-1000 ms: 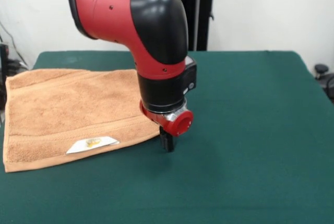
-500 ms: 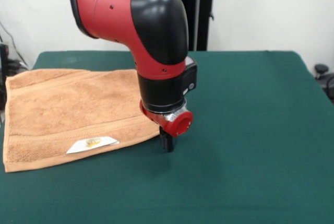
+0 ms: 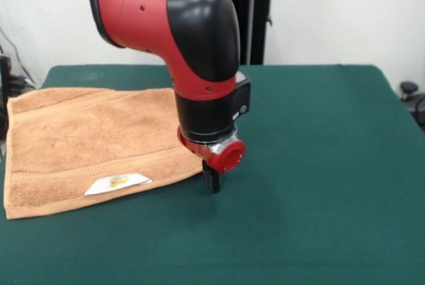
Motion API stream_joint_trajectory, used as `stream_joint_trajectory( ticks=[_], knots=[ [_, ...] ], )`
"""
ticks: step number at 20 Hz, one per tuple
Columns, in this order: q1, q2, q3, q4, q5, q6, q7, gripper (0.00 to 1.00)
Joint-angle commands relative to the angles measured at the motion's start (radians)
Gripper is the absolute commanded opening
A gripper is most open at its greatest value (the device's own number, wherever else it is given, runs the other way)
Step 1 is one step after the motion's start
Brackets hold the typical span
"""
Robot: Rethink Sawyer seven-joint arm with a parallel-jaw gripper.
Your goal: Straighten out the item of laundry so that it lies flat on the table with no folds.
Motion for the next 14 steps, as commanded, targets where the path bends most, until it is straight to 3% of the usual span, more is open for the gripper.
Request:
stream_joint_trajectory(
  ticks=[1,9,14],
  knots=[
    [0.017,-0.016,0.032,0.092,0.032,0.032,0.187,0.00],
    [0.002,-0.056,-0.007,0.065,0.011,0.111,0.156,0.00],
    [0.000,-0.147,-0.045,0.071,-0.016,0.196,0.128,0.00]
  ],
)
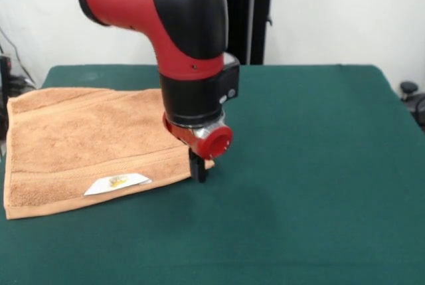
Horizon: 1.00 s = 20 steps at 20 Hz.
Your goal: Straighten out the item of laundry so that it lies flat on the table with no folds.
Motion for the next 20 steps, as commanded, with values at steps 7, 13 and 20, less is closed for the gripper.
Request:
stream_joint_trajectory(
  ticks=[7,13,20],
  knots=[
    [-0.002,-0.143,-0.027,0.098,-0.018,0.225,0.112,0.00],
    [0.004,-0.097,-0.017,0.109,-0.014,0.138,0.136,0.00],
    [0.021,-0.094,-0.025,0.136,-0.009,0.125,0.159,0.00]
  ],
)
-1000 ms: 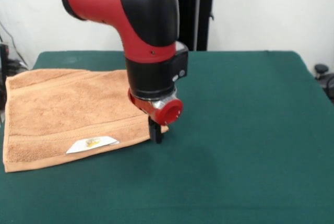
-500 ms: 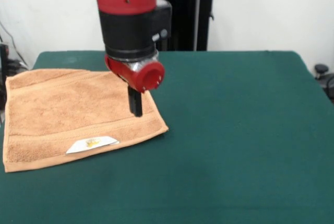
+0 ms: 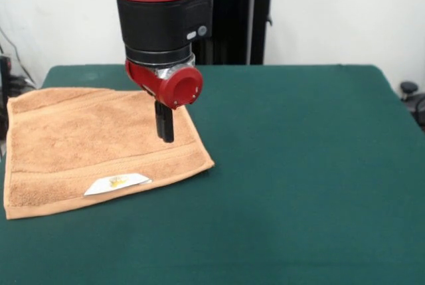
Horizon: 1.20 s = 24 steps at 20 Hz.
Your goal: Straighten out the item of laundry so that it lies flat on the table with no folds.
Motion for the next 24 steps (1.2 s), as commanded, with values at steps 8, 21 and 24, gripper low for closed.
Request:
stream_joint_trajectory(
  ticks=[8,21,24],
  knots=[
    [0.022,0.029,0.032,0.186,-0.022,-0.005,0.138,0.00],
    [0.030,0.052,0.020,0.198,-0.035,-0.034,0.134,0.00],
    [0.033,0.073,0.020,0.189,-0.035,-0.042,0.138,0.00]
  ],
)
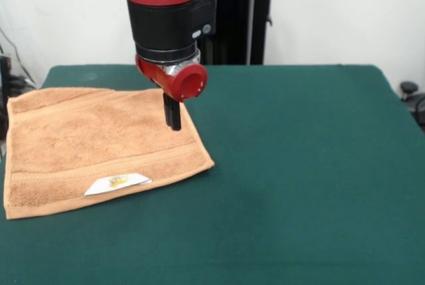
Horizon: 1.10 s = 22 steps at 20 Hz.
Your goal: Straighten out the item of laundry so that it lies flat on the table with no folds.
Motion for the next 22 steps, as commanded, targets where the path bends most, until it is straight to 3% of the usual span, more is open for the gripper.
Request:
stream_joint_trajectory(
  ticks=[1,22],
  knots=[
    [0.029,0.088,0.034,0.103,-0.035,-0.044,0.138,0.00],
    [0.014,0.265,0.054,0.029,-0.019,-0.188,0.139,0.00]
  ],
)
